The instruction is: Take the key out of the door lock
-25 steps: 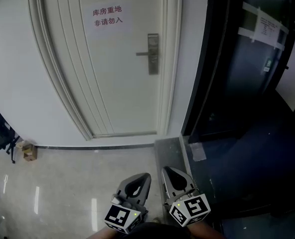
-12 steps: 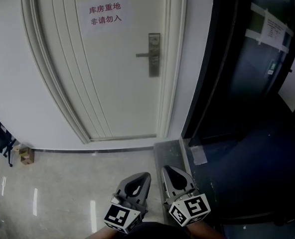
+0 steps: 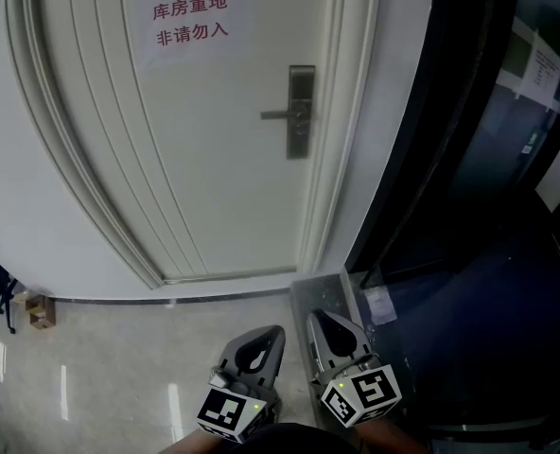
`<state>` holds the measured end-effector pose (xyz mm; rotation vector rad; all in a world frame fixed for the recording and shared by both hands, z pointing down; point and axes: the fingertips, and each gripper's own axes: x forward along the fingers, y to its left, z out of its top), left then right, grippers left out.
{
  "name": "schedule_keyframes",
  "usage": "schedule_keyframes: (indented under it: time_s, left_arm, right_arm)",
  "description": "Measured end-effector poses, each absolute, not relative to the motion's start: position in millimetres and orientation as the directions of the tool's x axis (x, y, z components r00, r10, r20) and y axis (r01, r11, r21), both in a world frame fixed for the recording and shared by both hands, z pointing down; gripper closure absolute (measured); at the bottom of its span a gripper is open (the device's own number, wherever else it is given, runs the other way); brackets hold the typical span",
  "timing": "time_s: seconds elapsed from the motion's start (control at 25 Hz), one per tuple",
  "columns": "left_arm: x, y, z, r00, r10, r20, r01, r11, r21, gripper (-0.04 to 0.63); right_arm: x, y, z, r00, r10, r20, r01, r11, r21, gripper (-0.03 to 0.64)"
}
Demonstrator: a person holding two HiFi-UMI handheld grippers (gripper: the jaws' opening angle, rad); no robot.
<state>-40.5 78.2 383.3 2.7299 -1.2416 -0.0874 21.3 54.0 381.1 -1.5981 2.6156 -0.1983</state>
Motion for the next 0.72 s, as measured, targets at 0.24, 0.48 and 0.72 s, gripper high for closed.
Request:
schedule_keyframes:
  time_s: [0.24,0.48,0.72]
  left_arm:
    - [-59.7,11.7,383.5,0.689,-0.725,0.006,-0.718,-0.682,0.141,0.591]
    - [-69.4,-32.1,385.1,0.710,-0.704,0.014,-0.698,-0.701,0.145,0.591]
    - [-65.0,-70.2,389.8,0.720,-0.694,0.020,-0.688,-0.710,0.148,0.591]
  right_arm:
    - [2.6,-12.5,382.0,-0.422,-0.906,-0.002,-0.896,0.418,-0.153,0.600]
    - [-2.9,-60.3,377.8,-0.392,-0.920,-0.002,-0.910,0.388,-0.147,0.600]
    - [3.1,-109.9,376.7,-0.382,-0.924,-0.006,-0.915,0.379,-0.138,0.598]
